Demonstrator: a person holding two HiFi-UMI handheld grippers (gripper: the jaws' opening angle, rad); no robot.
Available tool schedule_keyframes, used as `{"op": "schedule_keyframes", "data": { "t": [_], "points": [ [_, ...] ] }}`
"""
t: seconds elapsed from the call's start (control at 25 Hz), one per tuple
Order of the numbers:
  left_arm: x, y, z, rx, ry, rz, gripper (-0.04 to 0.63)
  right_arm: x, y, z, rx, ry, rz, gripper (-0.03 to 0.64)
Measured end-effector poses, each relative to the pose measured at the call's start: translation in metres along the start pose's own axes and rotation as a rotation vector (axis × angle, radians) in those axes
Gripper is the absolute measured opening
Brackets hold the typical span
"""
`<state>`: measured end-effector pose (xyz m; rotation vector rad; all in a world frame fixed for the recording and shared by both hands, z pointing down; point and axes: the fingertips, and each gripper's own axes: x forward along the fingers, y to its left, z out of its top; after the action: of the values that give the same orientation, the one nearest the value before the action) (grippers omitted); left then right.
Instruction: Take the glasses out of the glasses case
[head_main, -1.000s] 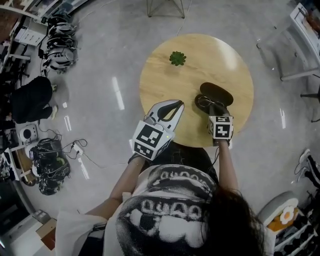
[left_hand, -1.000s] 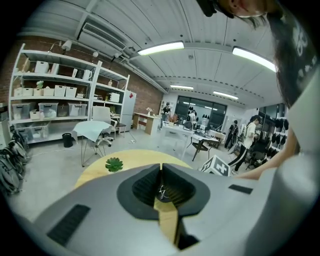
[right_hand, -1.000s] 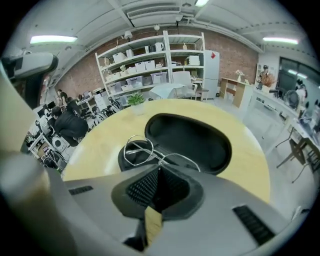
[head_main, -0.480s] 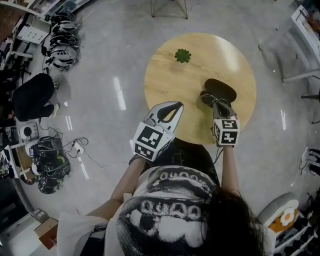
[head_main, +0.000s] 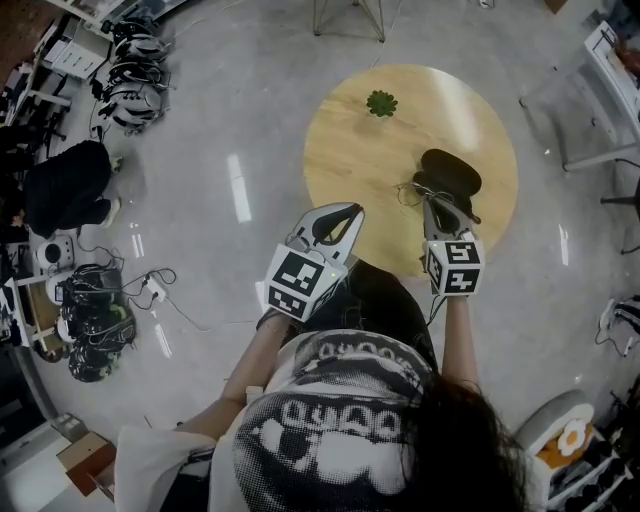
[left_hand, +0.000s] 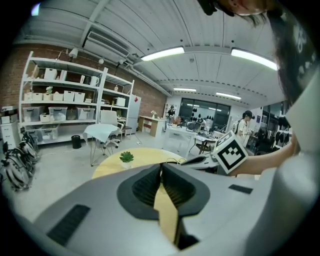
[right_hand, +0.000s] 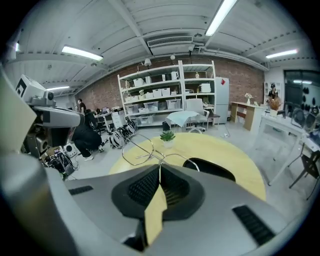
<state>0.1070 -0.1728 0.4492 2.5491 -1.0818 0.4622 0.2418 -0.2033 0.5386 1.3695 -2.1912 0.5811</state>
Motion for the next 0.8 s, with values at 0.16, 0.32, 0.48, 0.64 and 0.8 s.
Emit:
{"op": "schedule_keyframes", "data": {
  "t": [0.16,0.32,0.48,0.64,0.8],
  "points": [
    [-0.023,-0.002,-0.007,0.0,-0.01,0.009,0.021,-0.014,0.027,-0.001,-0.016,-0.008,0.019,0.009],
    [-0.048,-0.002,-0.015,-0.001,-0.028,0.016,0.021,-0.025,0.054,-0.005,-0.03,-0.014,0.032,0.009],
    [-0.071,-0.002,-0.024,-0.003,-0.043,0.022,0.021,-0.038,0.081,-0.006,-0.043,-0.028,0.043,0.009],
    [-0.096,-0.001,-0.039,-0.001,-0.047,0.034,0.021,-0.052,0.11,-0.01,-0.055,-0.042,0.062,0.009],
    [-0.116,0.001,-0.057,0.014,-0.04,0.049,0.021,-0.067,0.137,-0.014,-0.07,-0.055,0.082,0.009]
  ]
}}
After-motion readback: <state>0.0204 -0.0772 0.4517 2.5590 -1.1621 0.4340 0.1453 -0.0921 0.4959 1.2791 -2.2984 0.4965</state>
